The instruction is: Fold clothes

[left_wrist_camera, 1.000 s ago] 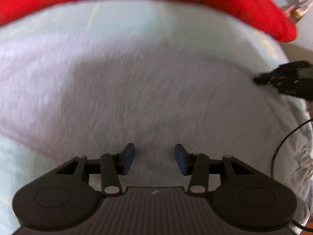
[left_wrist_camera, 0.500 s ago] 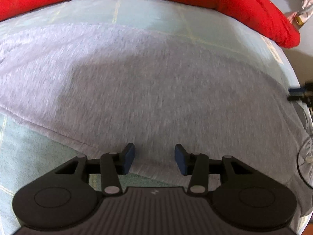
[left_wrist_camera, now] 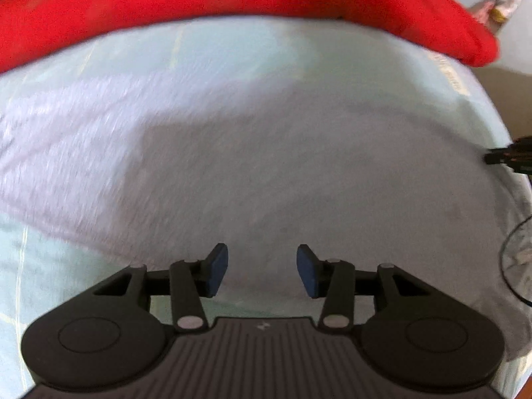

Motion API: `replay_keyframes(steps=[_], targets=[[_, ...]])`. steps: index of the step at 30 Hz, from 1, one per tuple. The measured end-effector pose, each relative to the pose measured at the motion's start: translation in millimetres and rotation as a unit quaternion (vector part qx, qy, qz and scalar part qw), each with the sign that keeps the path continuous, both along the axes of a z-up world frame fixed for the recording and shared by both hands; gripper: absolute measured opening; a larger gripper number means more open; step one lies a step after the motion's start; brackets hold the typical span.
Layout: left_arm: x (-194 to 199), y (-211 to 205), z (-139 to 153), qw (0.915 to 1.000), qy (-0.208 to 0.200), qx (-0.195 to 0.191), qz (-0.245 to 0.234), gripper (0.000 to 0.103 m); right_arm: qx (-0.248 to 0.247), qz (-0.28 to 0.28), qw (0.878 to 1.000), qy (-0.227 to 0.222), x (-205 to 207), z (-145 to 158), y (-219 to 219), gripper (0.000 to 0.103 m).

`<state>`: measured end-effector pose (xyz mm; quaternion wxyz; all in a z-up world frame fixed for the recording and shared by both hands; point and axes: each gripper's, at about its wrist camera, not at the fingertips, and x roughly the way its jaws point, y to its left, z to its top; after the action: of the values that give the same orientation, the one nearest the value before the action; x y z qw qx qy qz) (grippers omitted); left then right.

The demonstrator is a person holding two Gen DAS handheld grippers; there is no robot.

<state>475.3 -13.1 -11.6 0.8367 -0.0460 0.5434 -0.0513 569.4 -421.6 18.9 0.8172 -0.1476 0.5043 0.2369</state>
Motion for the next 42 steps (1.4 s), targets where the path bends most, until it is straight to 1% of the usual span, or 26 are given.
replay_keyframes(steps=[1, 2, 4, 6, 8, 10, 12, 13, 15, 16, 17, 18, 20, 22, 24, 26, 28, 29, 30, 32, 33, 35, 37, 38, 40, 42], targets=[[2, -7, 2, 0.9999, -0.005, 0.005, -0.013, 0.047, 0.005, 0.000, 1.000, -0.010, -6, 7, 3, 0.022], [6, -12, 1, 0.9997, -0.006, 0.011, -0.022, 0.047, 0.021, -0.002, 1.000, -0.015, -10, 15, 5, 0.032], [15, -21, -4, 0.9991, -0.004, 0.023, -0.036, 0.047, 0.056, -0.003, 0.998, -0.020, -19, 28, 13, 0.045], [19, -22, -13, 0.9995, 0.002, 0.015, -0.029, 0.047, 0.092, 0.005, 0.996, -0.019, -29, 37, 24, 0.049], [18, -19, -24, 0.9998, 0.016, 0.002, -0.009, 0.047, 0.113, 0.008, 0.993, -0.010, -38, 35, 40, 0.057], [13, -12, -38, 0.9993, 0.035, -0.011, 0.004, 0.049, 0.125, 0.013, 0.992, 0.002, -45, 24, 58, 0.058], [-3, 0, -39, 0.9992, 0.028, -0.030, 0.006, 0.050, 0.111, 0.009, 0.994, 0.012, -52, 9, 72, 0.058], [-10, 8, -39, 0.9988, 0.032, -0.037, 0.008, 0.050, 0.104, 0.007, 0.994, 0.017, -55, 2, 79, 0.059], [-20, 29, -37, 0.9975, 0.041, -0.055, 0.018, 0.049, 0.078, -0.011, 0.996, 0.030, -60, -14, 80, 0.062], [-22, 38, -33, 0.9969, 0.047, -0.057, 0.023, 0.049, 0.058, -0.036, 0.997, 0.041, -60, -23, 76, 0.063], [-21, 46, -29, 0.9969, 0.054, -0.051, 0.026, 0.047, 0.058, -0.057, 0.996, 0.045, -60, -24, 72, 0.063], [-18, 54, -21, 0.9976, 0.050, -0.041, 0.023, 0.045, 0.062, -0.078, 0.994, 0.047, -61, -23, 68, 0.063], [-9, 68, -5, 0.9994, 0.014, -0.031, 0.001, 0.047, 0.064, -0.122, 0.989, 0.050, -62, -12, 69, 0.063], [12, 80, 1, 0.9994, -0.026, -0.011, -0.018, 0.052, 0.079, -0.132, 0.988, 0.030, -66, 3, 82, 0.064], [34, 92, -6, 0.9985, -0.045, 0.010, -0.029, 0.052, 0.104, -0.131, 0.986, 0.019, -68, 13, 103, 0.067], [54, 105, -19, 0.9976, -0.055, 0.025, -0.034, 0.052, 0.127, -0.120, 0.985, 0.010, -65, 19, 140, 0.068], [62, 123, -39, 0.9977, -0.039, 0.040, -0.037, 0.053, 0.141, -0.108, 0.984, 0.009, -60, 15, 174, 0.068], [60, 134, -47, 0.9977, -0.034, 0.044, -0.038, 0.055, 0.146, -0.103, 0.984, 0.008, -57, 13, 191, 0.068], [52, 148, -49, 0.9983, -0.032, 0.036, -0.035, 0.056, 0.149, -0.098, 0.984, 0.007, -55, 11, 208, 0.068], [35, 178, -49, 0.9993, -0.028, 0.011, -0.024, 0.056, 0.154, -0.089, 0.984, 0.008, -50, 5, 237, 0.068], [26, 190, -48, 0.9996, -0.022, 0.006, -0.016, 0.056, 0.149, -0.085, 0.985, 0.007, -41, -2, 248, 0.068], [8, 213, -44, 1.0000, -0.008, 0.003, 0.001, 0.054, 0.129, -0.081, 0.988, 0.003, -36, -8, 268, 0.068], [-1, 231, -34, 0.9999, -0.005, 0.005, 0.014, 0.053, 0.111, -0.078, 0.991, -0.002, -32, -13, 285, 0.068], [-3, 235, -30, 0.9998, -0.012, 0.008, 0.016, 0.053, 0.105, -0.077, 0.991, -0.005, -31, -16, 292, 0.069], [6, 242, -21, 0.9987, -0.046, 0.015, 0.014, 0.055, 0.106, -0.078, 0.991, -0.008, -24, -24, 311, 0.070], [18, 250, -26, 0.9985, -0.051, 0.013, 0.019, 0.055, 0.102, -0.085, 0.991, -0.007, -22, -32, 318, 0.071]])
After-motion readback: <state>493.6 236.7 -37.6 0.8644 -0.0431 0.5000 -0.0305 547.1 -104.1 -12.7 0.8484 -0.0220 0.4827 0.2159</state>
